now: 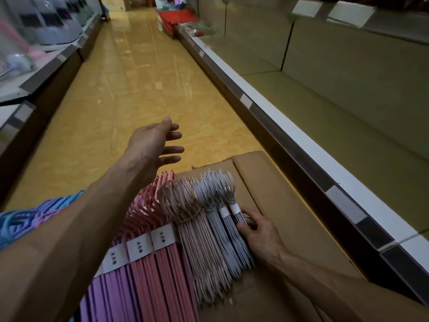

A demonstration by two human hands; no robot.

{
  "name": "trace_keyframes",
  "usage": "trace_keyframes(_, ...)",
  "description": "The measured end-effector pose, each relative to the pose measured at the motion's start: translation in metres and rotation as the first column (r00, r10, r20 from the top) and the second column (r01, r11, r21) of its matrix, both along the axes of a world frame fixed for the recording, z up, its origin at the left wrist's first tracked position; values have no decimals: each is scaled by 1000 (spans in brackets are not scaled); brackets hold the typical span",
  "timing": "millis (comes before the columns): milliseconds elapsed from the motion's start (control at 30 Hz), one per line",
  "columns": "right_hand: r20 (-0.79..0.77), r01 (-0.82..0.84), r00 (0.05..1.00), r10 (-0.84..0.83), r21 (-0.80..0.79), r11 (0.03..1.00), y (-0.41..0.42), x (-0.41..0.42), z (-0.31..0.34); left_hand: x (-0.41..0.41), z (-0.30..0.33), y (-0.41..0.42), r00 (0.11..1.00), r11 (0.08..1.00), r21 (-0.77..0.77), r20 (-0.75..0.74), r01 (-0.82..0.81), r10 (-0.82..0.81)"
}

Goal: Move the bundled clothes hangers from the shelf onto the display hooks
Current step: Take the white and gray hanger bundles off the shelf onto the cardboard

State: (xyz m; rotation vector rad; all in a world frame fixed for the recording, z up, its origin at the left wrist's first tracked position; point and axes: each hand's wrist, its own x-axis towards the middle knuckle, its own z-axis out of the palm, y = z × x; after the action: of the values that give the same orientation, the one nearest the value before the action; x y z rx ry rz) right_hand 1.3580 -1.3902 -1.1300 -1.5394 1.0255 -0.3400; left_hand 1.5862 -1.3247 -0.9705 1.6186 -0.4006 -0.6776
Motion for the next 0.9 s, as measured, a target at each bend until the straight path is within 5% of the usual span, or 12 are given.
trace_keyframes(600, -142, -67, 989, 45, -157, 985, -14, 9, 17, -7, 13, 24, 976, 995, 53, 192, 89, -98)
trace_keyframes(900, -263, -416, 909, 323, -521, 745, 30, 13, 52, -4, 54, 79, 922, 993, 98, 375, 66, -99)
